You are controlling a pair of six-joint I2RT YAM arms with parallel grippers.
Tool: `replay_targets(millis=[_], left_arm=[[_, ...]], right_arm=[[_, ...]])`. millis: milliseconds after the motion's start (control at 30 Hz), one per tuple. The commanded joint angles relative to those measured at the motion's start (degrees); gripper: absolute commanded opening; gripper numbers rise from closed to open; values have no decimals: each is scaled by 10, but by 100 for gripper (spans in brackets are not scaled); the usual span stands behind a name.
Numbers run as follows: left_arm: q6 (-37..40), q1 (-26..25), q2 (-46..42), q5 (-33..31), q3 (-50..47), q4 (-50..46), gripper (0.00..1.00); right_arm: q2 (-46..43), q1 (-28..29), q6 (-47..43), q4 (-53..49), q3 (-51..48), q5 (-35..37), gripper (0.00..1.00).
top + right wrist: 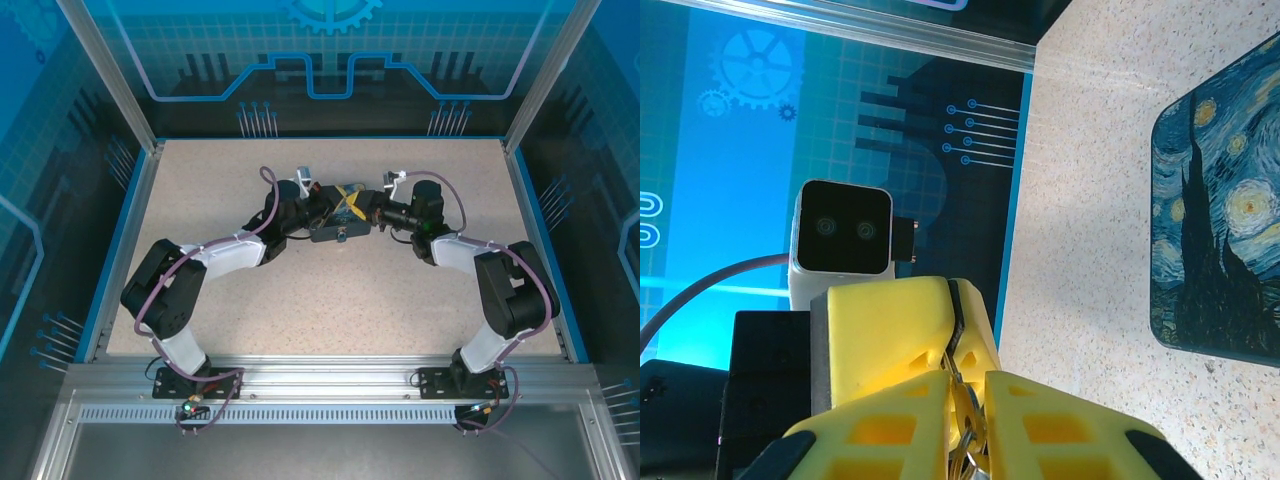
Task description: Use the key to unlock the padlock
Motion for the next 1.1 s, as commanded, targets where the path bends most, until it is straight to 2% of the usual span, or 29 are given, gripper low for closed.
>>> replay_targets(millis=[0, 467, 567, 667, 1067], left_arm=[[2, 5, -18, -12, -8, 15, 0], [-3, 5, -27, -20, -31, 22, 0], [-5, 4, -26, -21, -35, 26, 0], [-6, 4, -26, -21, -36, 26, 0], [-10, 4, -25, -28, -38, 31, 0]], right_arm=[[7, 4, -4, 13, 9, -4, 16], [3, -8, -5, 4, 9, -2, 13], [4, -8, -3, 4, 9, -2, 15], [6, -8, -2, 5, 9, -1, 22], [14, -5, 5, 14, 9, -5, 21]])
